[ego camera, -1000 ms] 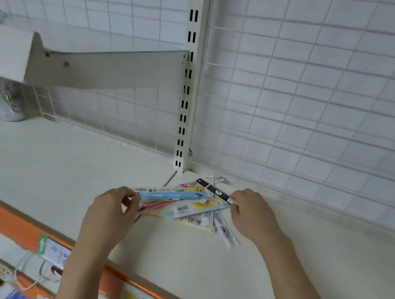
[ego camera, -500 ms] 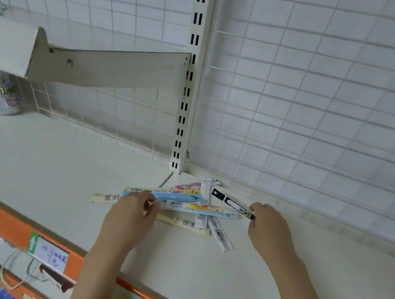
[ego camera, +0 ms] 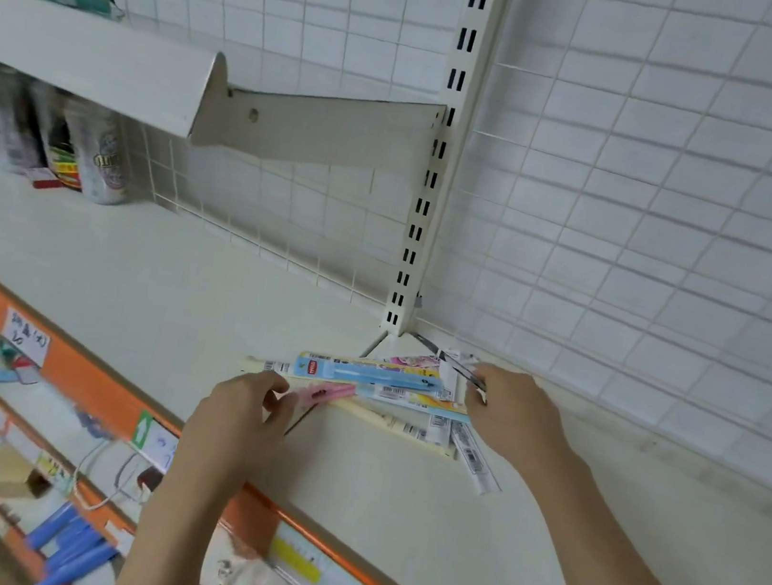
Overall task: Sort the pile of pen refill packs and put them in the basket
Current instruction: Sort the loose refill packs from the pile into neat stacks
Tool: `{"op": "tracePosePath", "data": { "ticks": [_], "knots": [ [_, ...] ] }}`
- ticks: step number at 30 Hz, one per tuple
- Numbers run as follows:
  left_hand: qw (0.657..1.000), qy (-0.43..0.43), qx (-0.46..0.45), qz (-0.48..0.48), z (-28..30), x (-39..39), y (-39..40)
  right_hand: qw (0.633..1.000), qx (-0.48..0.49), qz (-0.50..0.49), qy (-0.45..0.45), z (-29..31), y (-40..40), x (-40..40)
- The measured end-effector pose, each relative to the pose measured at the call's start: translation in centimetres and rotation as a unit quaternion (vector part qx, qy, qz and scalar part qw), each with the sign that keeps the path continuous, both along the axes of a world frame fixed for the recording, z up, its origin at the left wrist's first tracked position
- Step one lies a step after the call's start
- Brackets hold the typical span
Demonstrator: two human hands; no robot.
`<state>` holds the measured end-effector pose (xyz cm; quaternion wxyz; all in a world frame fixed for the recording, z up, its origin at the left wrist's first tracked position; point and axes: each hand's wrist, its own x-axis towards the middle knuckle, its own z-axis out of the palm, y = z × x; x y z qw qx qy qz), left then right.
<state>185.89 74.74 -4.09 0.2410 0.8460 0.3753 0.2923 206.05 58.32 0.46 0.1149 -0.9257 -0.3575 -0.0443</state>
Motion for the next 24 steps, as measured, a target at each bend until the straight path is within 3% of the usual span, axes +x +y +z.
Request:
{"op": "tracePosePath", "data": {
  "ticks": [5, 13, 18, 24],
  "knots": [
    [1.0, 0.003, -0.01, 0.025, -0.3, -1.6, 0.3, 0.995, -0.069, 0.041, 0.058, -1.2, 1.0, -1.4],
    [1.0, 0.012, -0.01, -0.002, -0.1, -0.2, -0.8, 0.998, -0.055, 0.022, 0.005, -1.0, -0.6, -1.8],
    [0.999, 0.014, -0.006, -0.03, 0.0, 1.6, -1.9, 0.999, 0.035, -0.014, 0.002, -0.7, -3.0, -1.9],
    [0.997, 0.023, 0.01, -0.069, 0.1, 3.6, -3.0, 0.976, 0.175, -0.13, 0.027, -0.9, -8.2, -2.1]
  ]
}}
